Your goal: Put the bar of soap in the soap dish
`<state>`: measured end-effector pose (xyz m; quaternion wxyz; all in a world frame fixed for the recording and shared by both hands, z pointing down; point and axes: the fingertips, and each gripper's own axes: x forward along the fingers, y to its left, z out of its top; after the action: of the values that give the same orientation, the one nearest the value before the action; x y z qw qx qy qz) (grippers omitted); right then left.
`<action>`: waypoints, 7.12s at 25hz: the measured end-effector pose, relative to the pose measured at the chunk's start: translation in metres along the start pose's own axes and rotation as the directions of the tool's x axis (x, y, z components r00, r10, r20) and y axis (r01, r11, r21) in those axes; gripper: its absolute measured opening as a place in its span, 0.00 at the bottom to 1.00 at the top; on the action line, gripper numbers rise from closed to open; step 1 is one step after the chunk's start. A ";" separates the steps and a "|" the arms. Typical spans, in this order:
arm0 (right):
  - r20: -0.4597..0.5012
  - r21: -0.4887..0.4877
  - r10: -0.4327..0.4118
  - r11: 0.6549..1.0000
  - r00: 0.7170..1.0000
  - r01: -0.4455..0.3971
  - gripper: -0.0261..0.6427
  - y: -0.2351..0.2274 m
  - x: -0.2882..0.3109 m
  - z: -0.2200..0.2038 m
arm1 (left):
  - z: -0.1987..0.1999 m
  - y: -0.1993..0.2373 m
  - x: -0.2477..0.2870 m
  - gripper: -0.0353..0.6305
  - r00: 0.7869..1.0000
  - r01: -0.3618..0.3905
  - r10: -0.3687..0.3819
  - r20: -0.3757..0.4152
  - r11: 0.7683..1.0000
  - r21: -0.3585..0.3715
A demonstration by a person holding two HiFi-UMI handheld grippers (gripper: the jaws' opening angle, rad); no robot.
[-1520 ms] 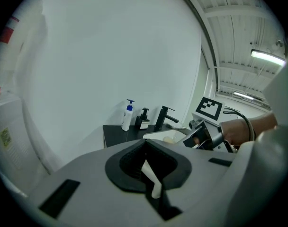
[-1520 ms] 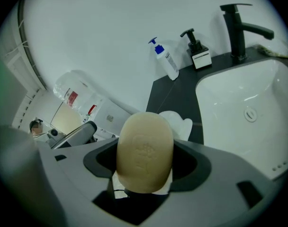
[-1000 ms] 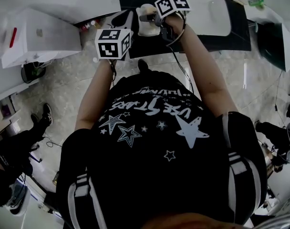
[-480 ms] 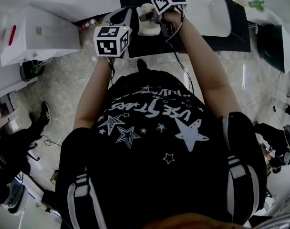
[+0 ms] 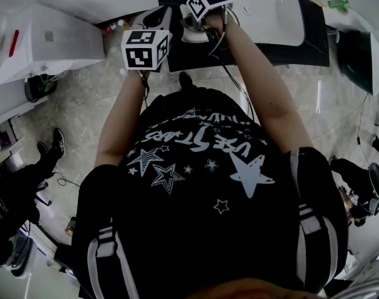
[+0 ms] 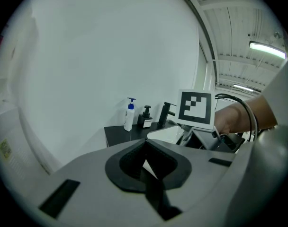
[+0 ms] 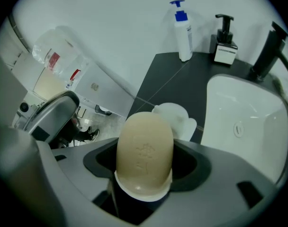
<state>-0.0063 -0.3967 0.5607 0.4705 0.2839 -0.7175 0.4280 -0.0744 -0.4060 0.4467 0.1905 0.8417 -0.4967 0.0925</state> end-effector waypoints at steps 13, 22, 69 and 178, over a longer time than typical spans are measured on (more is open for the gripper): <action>0.047 0.085 -0.027 0.996 0.999 0.023 0.48 -0.008 -0.008 -0.003 | -0.003 -0.001 0.000 0.07 1.000 0.009 -0.009 -0.005 1.000 -0.002; 0.123 0.073 -0.040 0.997 0.992 0.031 0.48 -0.005 -0.002 -0.002 | -0.004 -0.002 -0.002 0.07 1.000 0.012 -0.012 -0.009 1.000 0.006; 0.245 0.106 -0.154 0.986 0.957 0.132 0.43 -0.008 -0.029 0.009 | -0.001 -0.002 -0.018 0.07 1.000 -0.006 0.006 0.007 1.000 0.028; 0.635 -0.043 0.054 0.998 0.770 -0.034 0.05 0.094 -0.152 -0.281 | -0.106 -0.224 -0.229 0.07 0.996 -0.033 0.032 0.088 0.999 0.009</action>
<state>0.0990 -0.1035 0.4416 0.1941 0.3883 -0.8468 0.3074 0.0123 -0.0820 0.4133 0.1627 0.8377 -0.5178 0.0608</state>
